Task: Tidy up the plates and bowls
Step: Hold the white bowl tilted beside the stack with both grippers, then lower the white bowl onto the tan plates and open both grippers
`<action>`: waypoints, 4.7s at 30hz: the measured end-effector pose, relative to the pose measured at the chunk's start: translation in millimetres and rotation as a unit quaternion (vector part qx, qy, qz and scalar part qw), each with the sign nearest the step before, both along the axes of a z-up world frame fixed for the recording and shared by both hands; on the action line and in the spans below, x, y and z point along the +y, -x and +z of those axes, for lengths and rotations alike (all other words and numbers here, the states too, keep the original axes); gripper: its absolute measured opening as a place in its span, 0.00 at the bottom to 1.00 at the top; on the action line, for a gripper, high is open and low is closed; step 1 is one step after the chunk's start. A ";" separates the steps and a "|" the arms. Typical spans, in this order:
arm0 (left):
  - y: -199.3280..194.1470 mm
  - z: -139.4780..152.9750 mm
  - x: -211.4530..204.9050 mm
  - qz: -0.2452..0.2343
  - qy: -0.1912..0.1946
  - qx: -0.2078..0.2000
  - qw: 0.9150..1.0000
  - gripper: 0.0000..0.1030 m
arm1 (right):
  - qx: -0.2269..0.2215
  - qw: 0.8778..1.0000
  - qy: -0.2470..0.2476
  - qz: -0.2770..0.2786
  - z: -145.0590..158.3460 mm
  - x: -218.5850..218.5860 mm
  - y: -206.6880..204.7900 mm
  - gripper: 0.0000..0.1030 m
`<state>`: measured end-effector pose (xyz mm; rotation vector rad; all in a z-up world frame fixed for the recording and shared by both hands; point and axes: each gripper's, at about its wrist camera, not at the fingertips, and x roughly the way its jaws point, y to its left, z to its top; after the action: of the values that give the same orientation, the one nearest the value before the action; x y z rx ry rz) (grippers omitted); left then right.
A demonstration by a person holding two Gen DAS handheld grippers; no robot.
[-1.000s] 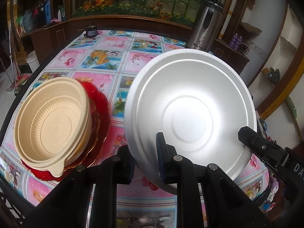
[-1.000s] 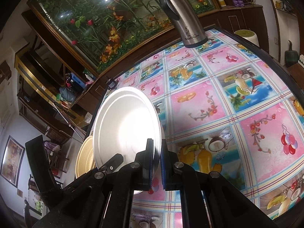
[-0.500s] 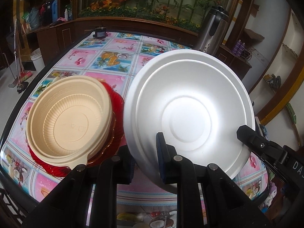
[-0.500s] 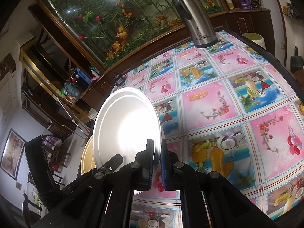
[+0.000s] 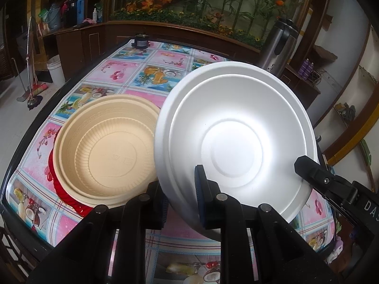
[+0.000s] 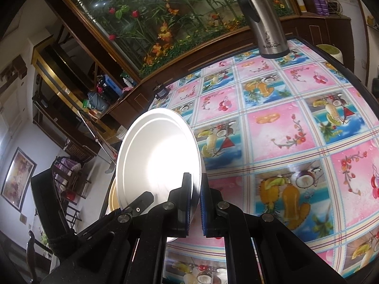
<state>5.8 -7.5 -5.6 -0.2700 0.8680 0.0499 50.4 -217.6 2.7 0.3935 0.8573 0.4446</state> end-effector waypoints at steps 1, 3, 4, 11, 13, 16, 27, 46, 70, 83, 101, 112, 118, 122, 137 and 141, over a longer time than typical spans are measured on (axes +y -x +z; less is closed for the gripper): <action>0.6 0.0 1.9 0.001 0.001 0.000 1.000 0.17 | 0.000 1.000 0.001 0.002 0.2 2.2 -0.4 0.06; 1.0 0.7 5.5 0.005 0.000 -0.001 1.000 0.17 | -0.001 1.000 0.002 0.007 0.9 6.5 -1.1 0.06; 1.4 0.9 7.3 0.007 0.001 -0.001 1.000 0.17 | -0.001 1.000 0.002 0.010 1.6 9.1 -1.5 0.06; 7.2 8.3 19.2 0.019 0.004 -0.009 1.000 0.17 | -0.003 1.000 0.002 0.027 5.6 22.1 -3.9 0.06; 8.5 11.5 21.7 0.021 0.004 -0.013 1.000 0.17 | -0.009 1.000 0.003 0.029 9.0 25.3 -2.8 0.06; 10.4 15.4 23.5 0.023 0.004 -0.018 1.000 0.17 | -0.015 0.999 0.002 0.032 13.8 27.5 -2.3 0.06; 16.4 24.0 43.0 0.040 0.004 -0.027 0.999 0.17 | -0.029 0.998 0.003 0.054 29.2 43.6 -2.6 0.06; 27.8 25.3 85.7 0.090 -0.005 -0.025 0.996 0.17 | -0.019 0.994 0.003 0.108 28.9 98.2 -12.9 0.06; 32.1 23.8 104.2 0.107 -0.007 -0.014 0.994 0.17 | -0.012 0.991 0.008 0.133 26.2 126.7 -15.6 0.06; 31.6 18.0 113.5 0.114 0.000 0.001 0.994 0.17 | -0.001 0.989 0.011 0.146 19.8 140.8 -17.7 0.06; 20.3 37.2 127.7 0.097 -0.002 0.010 0.995 0.17 | -0.011 0.988 0.018 0.153 37.7 152.9 -23.2 0.07; 10.1 -2.4 121.0 0.087 0.009 0.061 0.994 0.18 | 0.044 0.988 0.016 0.149 0.0 147.2 -37.4 0.07; 9.8 -8.6 115.9 0.088 0.000 0.067 0.994 0.18 | 0.057 0.987 0.024 0.148 -13.5 145.9 -40.1 0.07; 10.7 -7.4 114.1 0.089 -0.010 0.062 0.994 0.18 | 0.061 0.986 0.031 0.149 -17.6 146.8 -40.6 0.10; 13.3 -2.1 107.7 0.094 -0.044 0.045 0.994 0.32 | 0.057 0.987 0.043 0.144 -19.0 146.0 -40.1 0.30; 18.3 2.8 109.1 0.100 -0.043 0.031 0.994 0.58 | 0.052 0.988 0.035 0.141 -15.4 143.0 -39.8 0.42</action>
<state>-12.5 101.6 -2.7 -0.2752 0.8961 0.2825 90.2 -74.6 -12.7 0.2319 1.0332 0.6571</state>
